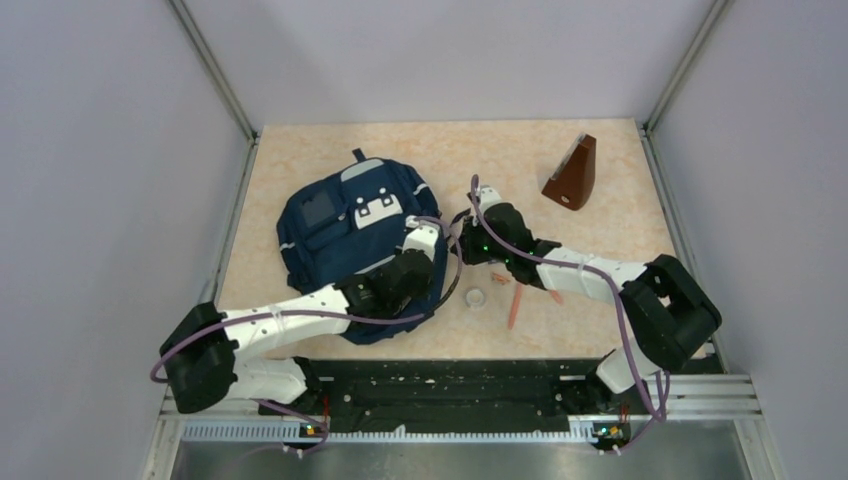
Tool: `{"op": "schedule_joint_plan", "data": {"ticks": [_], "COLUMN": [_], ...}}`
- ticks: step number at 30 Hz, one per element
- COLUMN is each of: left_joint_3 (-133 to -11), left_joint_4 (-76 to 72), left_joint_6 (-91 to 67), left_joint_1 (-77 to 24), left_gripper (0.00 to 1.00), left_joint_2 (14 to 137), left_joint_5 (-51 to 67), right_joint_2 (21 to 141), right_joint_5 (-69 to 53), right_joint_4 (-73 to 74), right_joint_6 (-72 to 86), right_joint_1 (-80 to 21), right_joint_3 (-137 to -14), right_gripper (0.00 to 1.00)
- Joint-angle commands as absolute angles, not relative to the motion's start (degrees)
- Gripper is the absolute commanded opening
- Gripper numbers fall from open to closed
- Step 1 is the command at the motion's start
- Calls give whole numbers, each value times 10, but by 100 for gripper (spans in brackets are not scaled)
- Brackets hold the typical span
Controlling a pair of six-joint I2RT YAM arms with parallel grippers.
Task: Pack the student bag
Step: Zip the student bag at the center of the board.
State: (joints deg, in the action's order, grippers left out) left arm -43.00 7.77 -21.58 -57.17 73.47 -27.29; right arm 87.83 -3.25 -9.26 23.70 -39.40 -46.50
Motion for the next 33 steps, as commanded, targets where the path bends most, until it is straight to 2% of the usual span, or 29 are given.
{"op": "schedule_joint_plan", "data": {"ticks": [1,14,29,33], "left_joint_3": [-413,-412,-393,-388], "left_joint_4": [184,313,341,328], "left_joint_6": [-243,-260,-293,-293], "left_joint_1": [-570,-570,-569,-569], "left_gripper": [0,0,0,0], "left_joint_2": [670,539,498,483], "left_joint_5": [-307,-302,-303,-275], "right_joint_2": [893,985,1048,1037], "right_joint_5": [60,89,98,31], "right_joint_4": [-125,-157,-166,-181], "right_joint_6": [225,202,171,139], "right_joint_1": [-382,-382,-381,-381], "right_joint_3": [-483,-568,-630,-621], "right_gripper": [0,0,0,0]}}
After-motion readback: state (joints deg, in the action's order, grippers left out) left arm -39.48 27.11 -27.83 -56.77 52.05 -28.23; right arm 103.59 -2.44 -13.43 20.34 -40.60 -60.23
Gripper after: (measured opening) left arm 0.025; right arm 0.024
